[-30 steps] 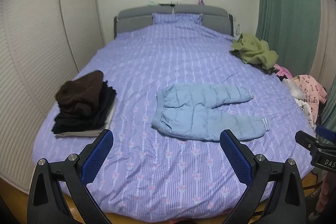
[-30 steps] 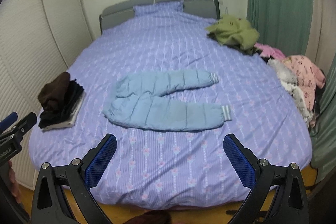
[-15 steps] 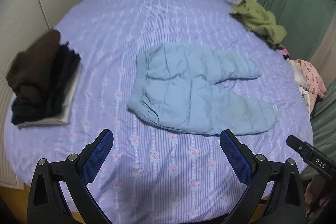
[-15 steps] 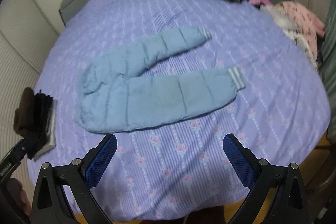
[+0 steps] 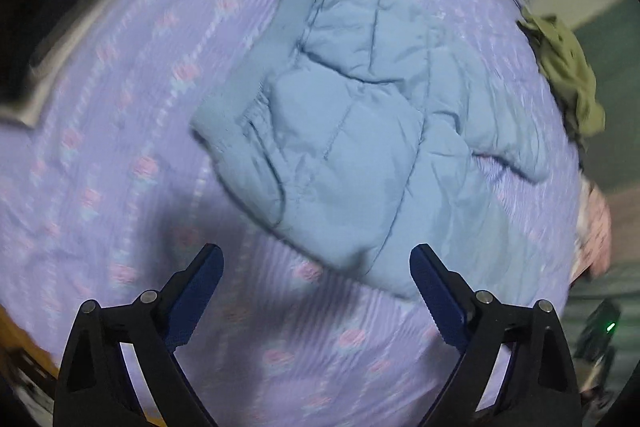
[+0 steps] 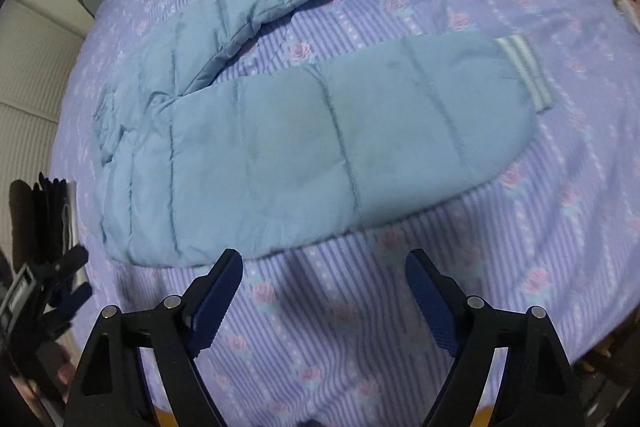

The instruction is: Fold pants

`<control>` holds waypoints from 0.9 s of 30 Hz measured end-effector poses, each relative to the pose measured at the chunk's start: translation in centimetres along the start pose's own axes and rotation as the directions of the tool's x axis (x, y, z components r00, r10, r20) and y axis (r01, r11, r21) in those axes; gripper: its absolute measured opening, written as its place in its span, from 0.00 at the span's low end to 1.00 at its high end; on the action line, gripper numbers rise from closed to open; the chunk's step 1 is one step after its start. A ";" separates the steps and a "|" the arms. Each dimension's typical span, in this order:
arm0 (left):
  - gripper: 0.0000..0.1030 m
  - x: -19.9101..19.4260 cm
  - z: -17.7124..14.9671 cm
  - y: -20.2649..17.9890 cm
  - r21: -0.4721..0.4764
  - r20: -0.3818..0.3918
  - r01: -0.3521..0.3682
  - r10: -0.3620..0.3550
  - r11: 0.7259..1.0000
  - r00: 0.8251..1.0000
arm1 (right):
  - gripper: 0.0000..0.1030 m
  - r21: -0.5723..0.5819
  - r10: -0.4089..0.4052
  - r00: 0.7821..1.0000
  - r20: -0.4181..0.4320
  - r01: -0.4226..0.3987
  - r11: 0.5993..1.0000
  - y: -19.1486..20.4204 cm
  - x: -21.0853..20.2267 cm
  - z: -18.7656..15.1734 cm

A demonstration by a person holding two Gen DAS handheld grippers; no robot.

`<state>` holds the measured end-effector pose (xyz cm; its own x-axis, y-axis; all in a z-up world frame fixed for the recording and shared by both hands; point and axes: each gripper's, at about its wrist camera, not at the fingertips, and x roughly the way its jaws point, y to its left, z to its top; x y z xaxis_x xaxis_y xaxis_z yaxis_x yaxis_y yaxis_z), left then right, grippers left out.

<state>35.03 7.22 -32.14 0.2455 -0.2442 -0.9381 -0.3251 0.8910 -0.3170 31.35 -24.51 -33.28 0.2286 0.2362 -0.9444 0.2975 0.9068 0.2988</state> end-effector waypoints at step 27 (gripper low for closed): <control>0.15 -2.4 2.7 -4.2 0.081 0.026 0.109 -0.112 0.991 0.993 | 0.15 0.035 0.175 0.978 0.116 -0.180 0.983 1.7 -4.5 8.0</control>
<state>38.28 5.10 -28.18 0.3040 -0.3322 -0.8929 -0.2213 0.8870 -0.4053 38.27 -26.89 -27.43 0.3832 0.3490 -0.8552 0.2836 0.8367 0.4685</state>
